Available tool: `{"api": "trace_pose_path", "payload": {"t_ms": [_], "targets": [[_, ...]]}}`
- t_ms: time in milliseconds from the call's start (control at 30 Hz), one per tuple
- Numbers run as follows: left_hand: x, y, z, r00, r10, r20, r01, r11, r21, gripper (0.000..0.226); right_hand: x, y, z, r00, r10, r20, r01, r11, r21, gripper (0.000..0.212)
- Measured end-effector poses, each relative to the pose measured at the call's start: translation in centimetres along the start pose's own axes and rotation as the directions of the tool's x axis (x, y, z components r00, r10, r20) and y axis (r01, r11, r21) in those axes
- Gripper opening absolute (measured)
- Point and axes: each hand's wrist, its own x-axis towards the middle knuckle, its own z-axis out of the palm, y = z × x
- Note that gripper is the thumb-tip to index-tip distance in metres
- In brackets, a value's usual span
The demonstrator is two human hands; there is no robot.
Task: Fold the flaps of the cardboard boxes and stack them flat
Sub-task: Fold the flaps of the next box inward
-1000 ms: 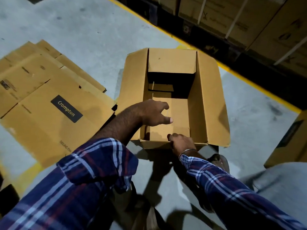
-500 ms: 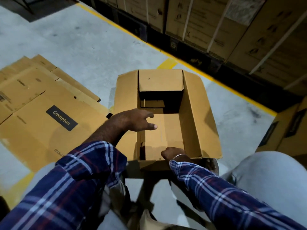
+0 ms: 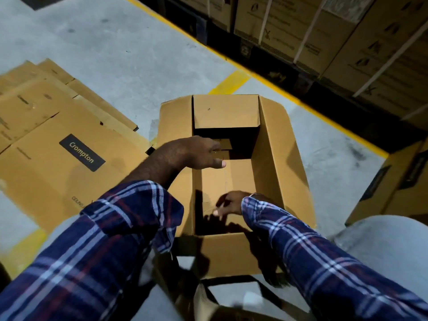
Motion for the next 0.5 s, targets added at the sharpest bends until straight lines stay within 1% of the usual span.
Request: {"api": "trace_pose_path", "payload": {"t_ms": [33,67,100,133,167,233,267,300,367,433,500], "targets": [[0.3,-0.2,-0.2,1.000,-0.001,-0.016,0.001,1.000,0.000,0.073,0.9,-0.3,-0.6,0.993,-0.016,-0.117,0.030,0.993,0.113,0.060],[0.7,-0.5,-0.4,1.000,-0.002,-0.029,0.002,1.000,0.001,0.073,2.1,-0.2,-0.6,0.965,0.004,-0.262,0.066,0.964,0.259,0.055],[1.0,-0.8,-0.6,0.999,-0.003,-0.039,0.003,1.000,0.006,0.072,3.3,-0.3,-0.7,0.931,0.032,-0.363,0.128,0.904,0.408,0.047],[1.4,-1.0,-0.8,0.999,-0.003,-0.048,0.004,1.000,0.012,0.071,4.3,-0.5,-1.0,0.902,0.081,-0.423,0.175,0.829,0.531,0.036],[1.6,-1.1,-1.0,0.998,-0.004,-0.056,0.006,1.000,0.024,0.070,5.1,-0.5,-1.3,0.887,0.128,-0.443,0.210,0.744,0.634,0.025],[1.9,-1.3,-1.1,0.997,-0.003,-0.074,0.008,0.998,0.067,0.067,7.0,-0.5,-2.6,0.866,0.231,-0.444,0.231,0.602,0.765,0.010],[2.1,-1.3,-1.1,0.997,-0.006,-0.078,0.013,0.996,0.090,0.066,7.7,-0.5,-3.4,0.861,0.280,-0.424,0.233,0.524,0.819,0.005],[2.2,-1.4,-1.1,0.997,-0.010,-0.077,0.019,0.994,0.112,0.064,8.8,-0.4,-4.2,0.859,0.315,-0.405,0.245,0.441,0.863,0.004],[2.3,-1.3,-1.0,0.998,-0.020,-0.066,0.030,0.989,0.144,0.063,10.3,-0.2,-5.9,0.845,0.359,-0.396,0.283,0.327,0.901,0.014],[2.4,-1.2,-1.1,0.998,-0.038,-0.053,0.046,0.988,0.148,0.062,11.9,-0.2,-8.1,0.832,0.387,-0.397,0.319,0.253,0.914,0.028],[2.6,-1.3,-1.1,0.997,-0.054,-0.049,0.060,0.989,0.138,0.062,13.3,-0.5,-10.4,0.821,0.420,-0.387,0.335,0.194,0.922,0.035]]}}
